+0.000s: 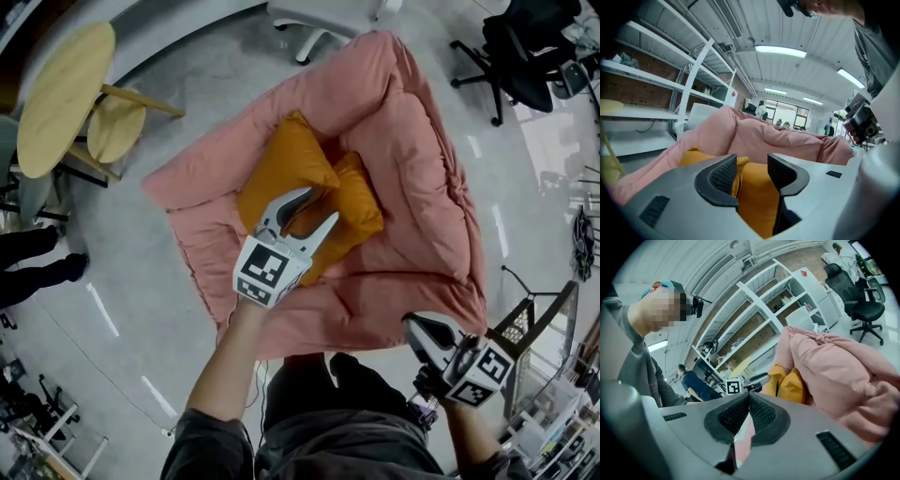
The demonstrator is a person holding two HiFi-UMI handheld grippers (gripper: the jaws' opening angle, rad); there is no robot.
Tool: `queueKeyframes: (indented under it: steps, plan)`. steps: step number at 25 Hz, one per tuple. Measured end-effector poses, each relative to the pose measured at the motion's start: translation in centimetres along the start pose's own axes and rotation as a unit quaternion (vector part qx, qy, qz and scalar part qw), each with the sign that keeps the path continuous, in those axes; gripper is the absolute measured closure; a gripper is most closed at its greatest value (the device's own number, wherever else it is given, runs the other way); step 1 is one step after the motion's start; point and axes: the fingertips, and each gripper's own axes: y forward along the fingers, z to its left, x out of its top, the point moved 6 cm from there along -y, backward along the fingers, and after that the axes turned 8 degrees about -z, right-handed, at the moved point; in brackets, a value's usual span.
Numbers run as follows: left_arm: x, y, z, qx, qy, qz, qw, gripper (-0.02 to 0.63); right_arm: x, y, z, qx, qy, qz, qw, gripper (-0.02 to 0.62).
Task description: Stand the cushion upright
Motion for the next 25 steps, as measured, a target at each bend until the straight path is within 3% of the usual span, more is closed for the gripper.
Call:
queueKeyframes:
  steps: [4, 9, 12, 18, 25]
  plan:
    - [3.9, -5.0, -2.2, 0.031, -0.006, -0.02, 0.9993, 0.423, 1.8, 0.7, 1.7, 0.042, -0.033, -0.019, 0.998, 0.586]
    - [8.4, -8.7, -7.4, 0.053, -0.018, -0.036, 0.9978, 0.542, 4.6, 0.0, 3.2, 0.06, -0.072, -0.045, 0.995, 0.586]
    - [9.8, -9.2, -10.2, 0.047, -0.018, -0.029, 0.9983, 0.581, 6.0, -0.6, 3.6, 0.06, -0.088, -0.056, 0.993, 0.586]
    - [11.1, -9.5, -14.7, 0.018, -0.005, -0.009, 0.9998, 0.595, 6.9, -1.9, 5.0, 0.061, -0.123, -0.051, 0.989, 0.586]
    - [12.6, -10.4, -15.4, 0.029, 0.002, -0.018, 0.9994, 0.595, 7.3, -3.2, 5.5, 0.046, -0.134, -0.049, 0.989, 0.586]
